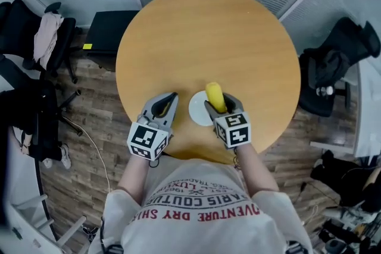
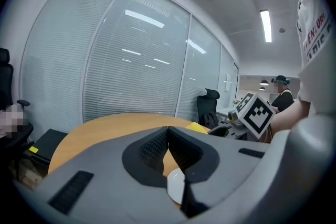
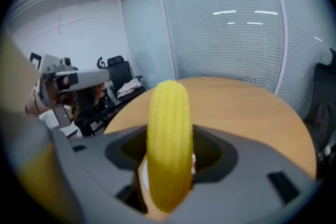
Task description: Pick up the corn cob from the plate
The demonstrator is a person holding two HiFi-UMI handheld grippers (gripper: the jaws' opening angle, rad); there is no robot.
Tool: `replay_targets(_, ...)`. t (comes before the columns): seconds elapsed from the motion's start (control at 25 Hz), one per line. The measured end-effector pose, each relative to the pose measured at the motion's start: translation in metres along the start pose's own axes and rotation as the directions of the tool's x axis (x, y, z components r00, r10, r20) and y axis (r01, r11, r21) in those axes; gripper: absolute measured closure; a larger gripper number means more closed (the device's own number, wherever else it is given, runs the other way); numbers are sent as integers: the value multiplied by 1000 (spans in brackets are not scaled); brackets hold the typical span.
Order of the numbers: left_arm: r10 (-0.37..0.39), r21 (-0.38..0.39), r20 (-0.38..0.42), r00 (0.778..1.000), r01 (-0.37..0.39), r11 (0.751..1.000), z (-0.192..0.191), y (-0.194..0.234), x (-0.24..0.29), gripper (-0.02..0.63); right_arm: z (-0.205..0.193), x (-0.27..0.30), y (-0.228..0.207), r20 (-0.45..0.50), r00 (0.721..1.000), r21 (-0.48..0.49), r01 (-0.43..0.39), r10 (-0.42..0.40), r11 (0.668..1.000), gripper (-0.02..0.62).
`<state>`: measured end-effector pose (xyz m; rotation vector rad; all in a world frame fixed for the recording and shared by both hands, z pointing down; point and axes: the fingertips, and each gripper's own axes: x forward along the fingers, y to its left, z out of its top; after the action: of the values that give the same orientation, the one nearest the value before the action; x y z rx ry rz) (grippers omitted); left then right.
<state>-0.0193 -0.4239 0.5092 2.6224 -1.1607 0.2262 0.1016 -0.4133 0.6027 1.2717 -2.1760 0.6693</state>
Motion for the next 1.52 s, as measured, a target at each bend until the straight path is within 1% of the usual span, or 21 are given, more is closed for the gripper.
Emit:
replay_targets(0.16,-32,44,49,998,30,999,29,-16,5,572,33,-37,-4,142,990,25,16,-19,1000,327)
replay_targets(0.36,-66,96,84,994,58,994,56,-37,11,572,57,-80,-13,272,961,72,39,-57,997,327)
replay_targets(0.48,-81,123,102,991,69,990,69,-47,13,572,65,-100,-17,334,940,90,46,-74,995,327)
replay_targets(0.64,-85,133,118,989,69,989,78,-56,15,572,70,-119,-22,387,918,113,41,-82,993,327)
replay_targets(0.84,-71,135,110,991,56,989,77,-58,16,572,75,-128,-25,420,903,110,44,-87,993,327)
replay_targets(1.0,-56,134,112,992,41,990,77,-58,17,572,75,-129,-27,424,902,102,43,-83,994,327)
replay_targets(1.52,-53,133,125,991,36,990,79,-61,12,572,76,-129,-22,422,904,81,39,-70,996,327)
